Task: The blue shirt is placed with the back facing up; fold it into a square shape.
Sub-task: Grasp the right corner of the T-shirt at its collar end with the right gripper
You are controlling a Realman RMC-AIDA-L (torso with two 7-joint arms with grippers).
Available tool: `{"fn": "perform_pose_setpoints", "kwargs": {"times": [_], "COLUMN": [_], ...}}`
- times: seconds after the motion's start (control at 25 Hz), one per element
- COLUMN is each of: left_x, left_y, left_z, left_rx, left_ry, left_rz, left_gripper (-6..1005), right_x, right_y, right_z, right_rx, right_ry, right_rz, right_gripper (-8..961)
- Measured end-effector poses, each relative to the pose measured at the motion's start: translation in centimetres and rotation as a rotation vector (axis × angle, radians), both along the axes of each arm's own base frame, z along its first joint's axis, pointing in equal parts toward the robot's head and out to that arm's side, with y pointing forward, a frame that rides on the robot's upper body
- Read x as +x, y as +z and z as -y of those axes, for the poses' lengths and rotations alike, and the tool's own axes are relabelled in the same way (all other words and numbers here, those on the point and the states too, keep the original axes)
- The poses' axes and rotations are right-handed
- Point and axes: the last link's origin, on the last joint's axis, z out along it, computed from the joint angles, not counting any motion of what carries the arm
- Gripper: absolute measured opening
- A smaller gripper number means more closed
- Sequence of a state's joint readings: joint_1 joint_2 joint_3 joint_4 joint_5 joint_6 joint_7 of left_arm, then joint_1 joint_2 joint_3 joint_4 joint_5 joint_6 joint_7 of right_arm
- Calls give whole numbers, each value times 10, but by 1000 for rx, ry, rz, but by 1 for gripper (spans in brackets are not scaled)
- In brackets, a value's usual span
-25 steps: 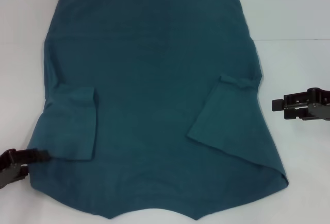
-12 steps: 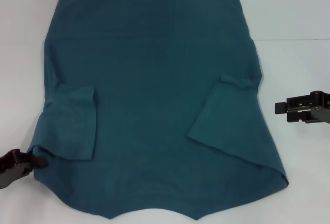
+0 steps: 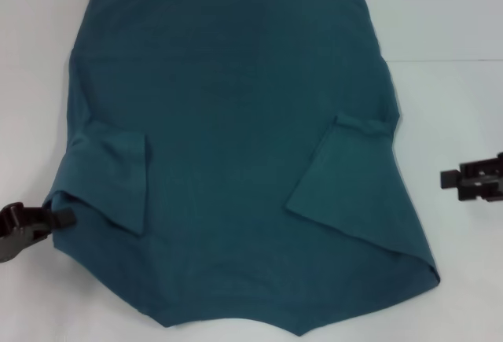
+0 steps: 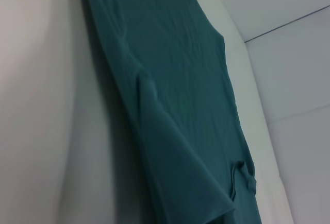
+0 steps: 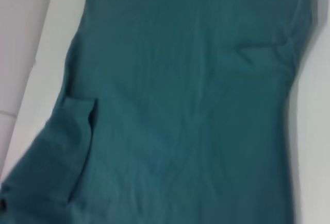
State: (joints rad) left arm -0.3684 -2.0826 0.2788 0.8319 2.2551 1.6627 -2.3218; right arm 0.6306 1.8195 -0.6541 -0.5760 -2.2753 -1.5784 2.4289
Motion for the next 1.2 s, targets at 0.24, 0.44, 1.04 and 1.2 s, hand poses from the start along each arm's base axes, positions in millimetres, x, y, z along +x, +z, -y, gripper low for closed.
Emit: {"fn": "perform_pose_setpoints", "kwargs": {"times": [0.24, 0.44, 1.04, 1.2], "left_x": [-4, -4, -5, -6], "left_y": [0, -4, -8, -10], "left_z": [-3, -6, -9, -9], "left_rx": [12, 10, 9, 9], "left_ry": [24, 31, 39, 48], "left_rz": [-19, -17, -15, -12], "left_gripper": [14, 14, 15, 15], "right_x": [7, 8, -2, -5], "right_y": [13, 9, -33, -39], "right_z": [14, 21, 11, 10], "right_rx": [-101, -159, -250, -251], "right_ry": [37, 95, 228, 239], "right_rz": [67, 115, 259, 258], "right_gripper": [613, 613, 613, 613]}}
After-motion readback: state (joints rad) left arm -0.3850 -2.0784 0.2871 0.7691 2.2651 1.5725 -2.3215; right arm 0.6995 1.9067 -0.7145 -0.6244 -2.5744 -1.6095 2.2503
